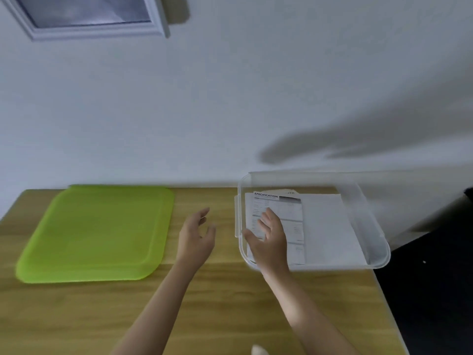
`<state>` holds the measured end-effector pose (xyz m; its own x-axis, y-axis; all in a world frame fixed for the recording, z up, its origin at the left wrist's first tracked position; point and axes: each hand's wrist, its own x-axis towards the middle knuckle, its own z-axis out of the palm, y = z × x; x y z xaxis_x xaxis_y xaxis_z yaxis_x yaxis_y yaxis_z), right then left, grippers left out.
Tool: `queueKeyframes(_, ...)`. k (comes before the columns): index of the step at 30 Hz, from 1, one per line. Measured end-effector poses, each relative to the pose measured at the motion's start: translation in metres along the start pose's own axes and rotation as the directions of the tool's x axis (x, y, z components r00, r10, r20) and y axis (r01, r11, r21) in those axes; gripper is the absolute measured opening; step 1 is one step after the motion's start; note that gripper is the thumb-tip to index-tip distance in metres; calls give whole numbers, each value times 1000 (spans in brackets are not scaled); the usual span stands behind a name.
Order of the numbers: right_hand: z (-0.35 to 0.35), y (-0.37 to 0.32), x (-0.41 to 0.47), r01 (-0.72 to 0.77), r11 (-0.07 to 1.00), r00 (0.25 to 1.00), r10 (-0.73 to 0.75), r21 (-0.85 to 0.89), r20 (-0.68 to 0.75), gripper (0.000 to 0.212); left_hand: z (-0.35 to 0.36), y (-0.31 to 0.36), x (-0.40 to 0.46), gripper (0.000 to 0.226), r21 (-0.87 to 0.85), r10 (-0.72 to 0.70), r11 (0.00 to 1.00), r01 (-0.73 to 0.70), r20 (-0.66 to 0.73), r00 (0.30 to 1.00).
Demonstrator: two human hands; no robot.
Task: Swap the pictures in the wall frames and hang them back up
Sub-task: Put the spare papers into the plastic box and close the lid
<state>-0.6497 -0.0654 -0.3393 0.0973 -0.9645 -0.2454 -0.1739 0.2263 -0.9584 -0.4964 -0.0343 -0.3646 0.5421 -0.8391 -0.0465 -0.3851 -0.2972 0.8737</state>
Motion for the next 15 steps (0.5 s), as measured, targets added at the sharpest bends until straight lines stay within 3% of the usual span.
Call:
queueKeyframes(5, 85, 0, -14, 33, 998, 995, -28, -47, 96, 60, -83, -57, 10, 41, 18, -73, 997, 74, -83, 994)
queueKeyframes(10, 168, 7, -20, -7, 991, 992, 24, -133, 127, 61, -177, -118, 26, 42, 131, -124, 980, 147, -171, 978)
queueKeyframes(15, 228, 24, -20, -55, 948, 996, 73, -312, 49, 61, -252, -174, 40, 46, 184, -279, 926, 328, -249, 927)
